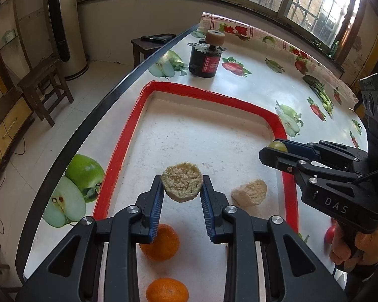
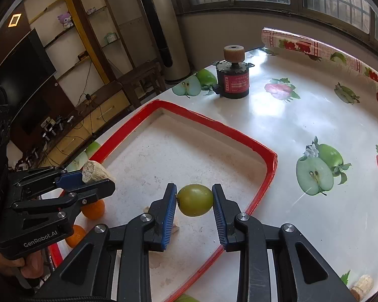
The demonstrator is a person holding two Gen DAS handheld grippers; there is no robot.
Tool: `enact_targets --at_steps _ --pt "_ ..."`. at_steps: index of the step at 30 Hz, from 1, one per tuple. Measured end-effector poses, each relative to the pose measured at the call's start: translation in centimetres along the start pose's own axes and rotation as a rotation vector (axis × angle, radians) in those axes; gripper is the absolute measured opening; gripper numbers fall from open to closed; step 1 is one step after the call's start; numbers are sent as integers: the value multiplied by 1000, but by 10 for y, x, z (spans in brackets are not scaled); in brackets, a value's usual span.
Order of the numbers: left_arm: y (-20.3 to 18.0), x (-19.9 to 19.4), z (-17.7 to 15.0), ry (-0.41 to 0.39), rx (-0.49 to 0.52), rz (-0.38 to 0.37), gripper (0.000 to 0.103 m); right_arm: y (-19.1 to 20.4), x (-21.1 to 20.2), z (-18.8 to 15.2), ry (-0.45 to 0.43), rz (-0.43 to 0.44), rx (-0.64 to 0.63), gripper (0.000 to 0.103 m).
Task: Organize fruits
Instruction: 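Carry the bread slice in the left tool to the tray while the right tool carries the grape, then open the right tool to drop the grape in the tray while the left tool releases the bread slice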
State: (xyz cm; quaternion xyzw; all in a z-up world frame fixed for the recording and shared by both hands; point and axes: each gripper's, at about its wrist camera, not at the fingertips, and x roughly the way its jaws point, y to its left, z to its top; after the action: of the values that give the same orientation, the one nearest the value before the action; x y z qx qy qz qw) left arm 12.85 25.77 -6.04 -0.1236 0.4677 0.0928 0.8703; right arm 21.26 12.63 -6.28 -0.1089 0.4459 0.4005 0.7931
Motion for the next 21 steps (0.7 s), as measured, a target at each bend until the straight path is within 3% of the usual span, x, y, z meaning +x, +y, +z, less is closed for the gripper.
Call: enact_targets --at_steps 7,16,18,21 --pt "2 20 -5 64 6 30 27 -7 21 3 32 -5 -1 29" --pt "-1 19 -5 59 18 67 29 -6 34 2 62 -11 -3 33" --pt "-1 16 -5 50 18 93 39 -7 31 1 53 -7 7 40" --pt "-2 8 -6 30 24 110 40 -7 21 2 32 -8 13 49"
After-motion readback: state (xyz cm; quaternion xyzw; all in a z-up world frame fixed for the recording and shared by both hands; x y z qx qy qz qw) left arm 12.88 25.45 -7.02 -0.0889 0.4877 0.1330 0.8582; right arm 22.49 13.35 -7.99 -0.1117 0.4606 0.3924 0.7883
